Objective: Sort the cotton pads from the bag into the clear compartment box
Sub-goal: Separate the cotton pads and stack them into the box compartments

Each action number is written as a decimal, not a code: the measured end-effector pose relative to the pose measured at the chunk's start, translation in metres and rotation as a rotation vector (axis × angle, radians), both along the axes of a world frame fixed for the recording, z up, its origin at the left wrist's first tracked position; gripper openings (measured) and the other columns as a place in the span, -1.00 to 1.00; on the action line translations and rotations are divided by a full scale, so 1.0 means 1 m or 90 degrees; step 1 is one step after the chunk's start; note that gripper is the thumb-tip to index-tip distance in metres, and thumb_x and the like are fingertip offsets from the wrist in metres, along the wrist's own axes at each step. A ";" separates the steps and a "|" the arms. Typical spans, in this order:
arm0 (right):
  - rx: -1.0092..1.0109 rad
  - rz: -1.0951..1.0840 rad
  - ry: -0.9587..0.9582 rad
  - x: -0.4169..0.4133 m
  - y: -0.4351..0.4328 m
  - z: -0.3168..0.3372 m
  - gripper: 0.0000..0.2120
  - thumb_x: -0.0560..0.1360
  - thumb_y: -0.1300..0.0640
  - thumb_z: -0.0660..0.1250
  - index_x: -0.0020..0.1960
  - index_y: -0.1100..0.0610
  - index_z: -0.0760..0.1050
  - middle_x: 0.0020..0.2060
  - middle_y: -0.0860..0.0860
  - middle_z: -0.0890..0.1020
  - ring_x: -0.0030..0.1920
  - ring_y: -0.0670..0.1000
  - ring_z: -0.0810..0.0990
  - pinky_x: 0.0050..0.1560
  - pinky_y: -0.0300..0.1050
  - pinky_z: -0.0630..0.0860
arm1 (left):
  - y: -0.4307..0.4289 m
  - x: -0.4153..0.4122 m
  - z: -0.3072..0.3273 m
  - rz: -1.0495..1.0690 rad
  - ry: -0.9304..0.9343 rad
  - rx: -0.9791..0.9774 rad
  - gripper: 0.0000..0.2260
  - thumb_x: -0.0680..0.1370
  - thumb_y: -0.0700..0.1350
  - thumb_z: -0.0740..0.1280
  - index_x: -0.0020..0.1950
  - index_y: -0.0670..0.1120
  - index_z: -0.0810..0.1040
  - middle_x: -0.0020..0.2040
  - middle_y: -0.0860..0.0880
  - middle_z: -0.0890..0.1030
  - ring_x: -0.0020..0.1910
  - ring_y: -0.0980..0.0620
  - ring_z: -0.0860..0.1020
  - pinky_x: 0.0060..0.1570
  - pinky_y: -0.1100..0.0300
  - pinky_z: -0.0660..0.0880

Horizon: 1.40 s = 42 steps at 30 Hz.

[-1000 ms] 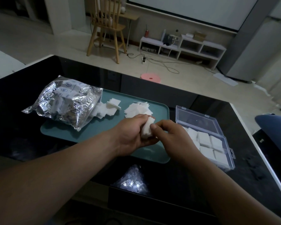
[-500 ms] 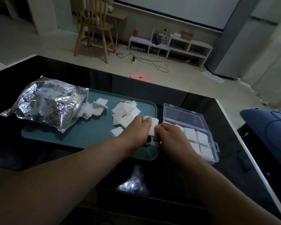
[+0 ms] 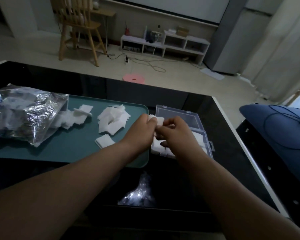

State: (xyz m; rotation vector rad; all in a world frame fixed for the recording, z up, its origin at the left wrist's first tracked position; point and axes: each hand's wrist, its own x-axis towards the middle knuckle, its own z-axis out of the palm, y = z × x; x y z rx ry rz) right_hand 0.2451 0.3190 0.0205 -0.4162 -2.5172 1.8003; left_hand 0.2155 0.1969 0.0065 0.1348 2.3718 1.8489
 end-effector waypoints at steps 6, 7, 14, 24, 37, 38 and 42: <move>-0.008 -0.116 0.045 -0.034 0.039 0.007 -0.75 0.51 0.24 0.45 0.13 0.05 0.49 0.05 0.13 0.65 -0.05 0.13 0.66 -0.11 0.03 0.59 | -0.001 -0.042 0.006 0.058 0.055 -0.058 -0.89 0.66 -0.06 0.22 0.09 -0.04 0.52 -0.03 -0.02 0.60 -0.05 -0.06 0.57 -0.05 -0.01 0.53; 0.009 -0.121 0.043 -0.038 0.041 0.004 -0.76 0.51 0.23 0.45 0.12 0.06 0.50 0.04 0.12 0.64 -0.07 0.12 0.64 -0.13 0.03 0.59 | -0.001 -0.046 0.003 0.051 0.052 -0.083 -0.91 0.65 -0.08 0.24 0.10 -0.03 0.52 -0.03 -0.01 0.60 -0.06 -0.05 0.57 -0.09 0.04 0.52; 0.213 -0.072 0.039 -0.061 0.040 -0.025 -0.83 0.54 0.16 0.42 0.07 -0.02 0.50 -0.08 -0.03 0.62 -0.14 0.00 0.62 -0.13 0.01 0.63 | 0.005 -0.045 -0.019 -0.051 0.031 -0.220 -0.84 0.63 -0.09 0.28 0.21 0.03 0.45 0.03 0.02 0.57 -0.11 -0.07 0.58 -0.20 0.09 0.51; 0.272 -0.053 -0.025 -0.068 0.046 -0.042 -0.91 0.47 0.12 0.44 -0.06 -0.01 0.56 -0.13 -0.02 0.66 -0.07 0.04 0.64 0.05 0.18 0.65 | 0.010 -0.048 -0.032 -0.090 0.097 -0.277 -0.67 0.61 -0.21 0.25 0.36 0.05 0.46 0.08 -0.04 0.60 -0.01 -0.01 0.55 -0.06 0.13 0.44; 0.451 0.056 0.045 -0.060 0.042 -0.050 -0.81 0.60 0.01 0.36 0.16 -0.10 0.70 0.03 -0.06 0.73 0.02 -0.01 0.67 0.07 0.03 0.64 | 0.007 -0.041 -0.040 -0.160 0.372 -0.632 -0.66 0.66 0.02 0.09 0.27 0.04 0.59 0.32 0.07 0.53 0.30 -0.06 0.44 0.18 -0.06 0.37; 0.455 0.055 0.043 -0.060 0.041 -0.051 -0.81 0.60 0.00 0.36 0.16 -0.10 0.70 0.03 -0.06 0.73 0.03 0.00 0.67 0.08 0.05 0.64 | 0.007 -0.040 -0.039 -0.159 0.383 -0.640 -0.66 0.66 0.03 0.08 0.24 0.03 0.60 0.31 0.07 0.55 0.30 -0.04 0.45 0.19 -0.06 0.36; 0.497 0.034 0.066 -0.061 0.037 -0.050 -0.88 0.56 0.05 0.38 0.03 -0.05 0.69 -0.01 -0.06 0.71 0.03 0.01 0.65 0.08 0.13 0.65 | 0.003 -0.035 -0.037 -0.139 0.429 -0.644 -0.68 0.64 0.02 0.08 0.06 0.03 0.63 0.15 0.10 0.61 0.24 0.00 0.48 0.14 -0.01 0.33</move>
